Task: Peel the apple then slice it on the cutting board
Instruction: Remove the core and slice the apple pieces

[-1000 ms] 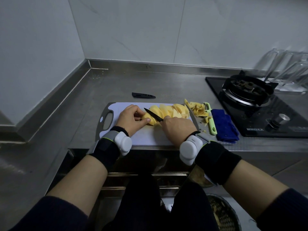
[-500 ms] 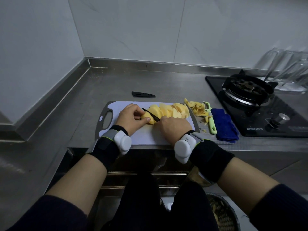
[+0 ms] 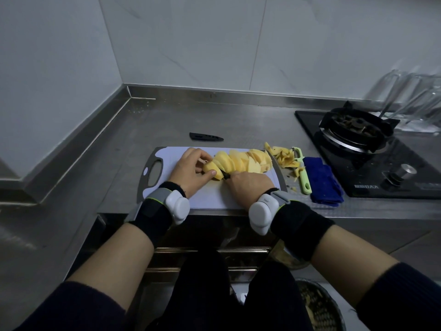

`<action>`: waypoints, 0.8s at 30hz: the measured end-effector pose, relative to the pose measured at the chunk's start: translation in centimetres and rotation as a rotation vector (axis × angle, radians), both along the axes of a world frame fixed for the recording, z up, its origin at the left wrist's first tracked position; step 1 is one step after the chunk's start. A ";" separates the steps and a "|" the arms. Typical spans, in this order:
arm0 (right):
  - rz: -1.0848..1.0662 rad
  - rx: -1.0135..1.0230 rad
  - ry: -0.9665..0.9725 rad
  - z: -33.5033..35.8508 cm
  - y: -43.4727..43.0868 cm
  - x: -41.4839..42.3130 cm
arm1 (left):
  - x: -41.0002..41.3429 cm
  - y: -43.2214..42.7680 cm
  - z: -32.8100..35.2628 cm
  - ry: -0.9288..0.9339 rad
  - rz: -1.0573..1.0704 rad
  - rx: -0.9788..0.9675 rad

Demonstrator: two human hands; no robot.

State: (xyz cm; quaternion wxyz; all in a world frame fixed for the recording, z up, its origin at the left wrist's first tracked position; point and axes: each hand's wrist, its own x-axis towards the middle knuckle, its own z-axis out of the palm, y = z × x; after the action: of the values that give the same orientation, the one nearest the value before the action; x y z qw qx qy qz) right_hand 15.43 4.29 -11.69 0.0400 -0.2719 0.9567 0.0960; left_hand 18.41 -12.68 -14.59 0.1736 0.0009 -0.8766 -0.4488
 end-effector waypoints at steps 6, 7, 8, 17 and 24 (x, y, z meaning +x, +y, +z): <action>0.019 -0.028 0.025 0.4 0.6 0.3 | -0.3 0.1 -0.3 -0.069 -0.070 -0.192; 0.028 -0.032 0.039 0.5 1.0 0.4 | -0.3 0.1 -0.3 -0.064 -0.066 -0.168; 0.034 -0.041 0.058 0.7 1.3 0.4 | -0.3 0.0 -0.1 -0.050 -0.053 -0.119; 0.036 -0.162 0.150 2.6 1.2 1.9 | 0.3 -0.2 0.1 0.005 0.109 0.068; 0.025 -0.134 0.142 2.3 1.2 2.1 | 0.4 -0.1 0.1 0.003 0.118 0.073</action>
State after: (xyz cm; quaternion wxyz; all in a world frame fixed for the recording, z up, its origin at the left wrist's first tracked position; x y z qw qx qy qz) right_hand 17.56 5.48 -9.35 -0.0475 -0.2785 0.9579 0.0515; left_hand 18.82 -12.82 -14.52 0.2008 0.0584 -0.8579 -0.4693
